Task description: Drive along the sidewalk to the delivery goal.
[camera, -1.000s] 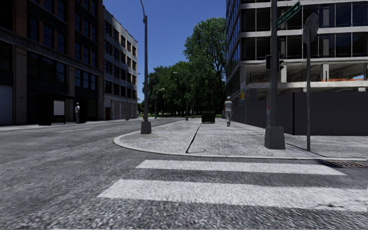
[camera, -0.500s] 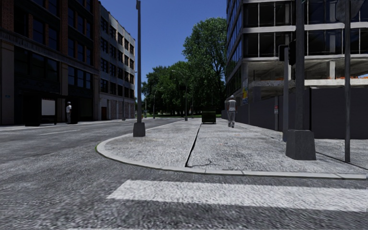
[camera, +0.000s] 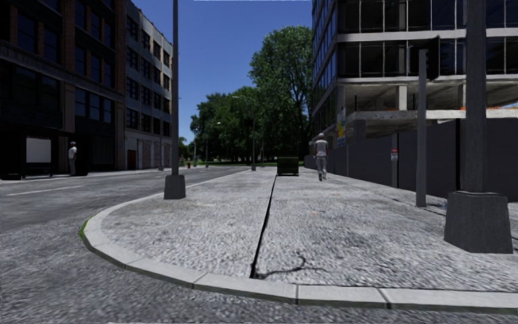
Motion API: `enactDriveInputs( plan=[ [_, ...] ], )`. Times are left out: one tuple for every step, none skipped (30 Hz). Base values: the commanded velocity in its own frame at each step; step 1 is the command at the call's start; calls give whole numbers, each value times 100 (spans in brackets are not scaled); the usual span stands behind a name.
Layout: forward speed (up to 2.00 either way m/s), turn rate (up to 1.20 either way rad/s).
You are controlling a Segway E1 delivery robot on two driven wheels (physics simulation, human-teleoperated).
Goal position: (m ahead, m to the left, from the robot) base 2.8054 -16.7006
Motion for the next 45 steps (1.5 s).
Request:
enactDriveInputs(
  plan=[
    [200,0],
    [200,0],
    [200,0],
    [200,0],
    [200,0],
    [199,0],
    [192,0],
    [183,0],
    [167,0],
    [160,0],
    [158,0],
    [158,0],
    [157,0],
    [157,0],
    [157,0],
    [157,0],
    [157,0],
    [157,0],
    [157,0],
    [157,-1],
    [157,-7],
    [157,-10],
    [157,-12],
    [157,-20],
    [157,-30],
    [157,-39],
    [157,-42],
    [157,-43],
    [157,-43],
    [157,-44],
    [157,-48],
    [157,-48],
    [157,-59],
    [157,-62],
    [157,-63],
    [157,-65],
    [157,-69],
    [157,-73],
    [157,-74],
    [157,-74],
    [157,-74],
    [157,-74],
    [157,-74],
    [157,-77],
    [157,-84]
  ],
)
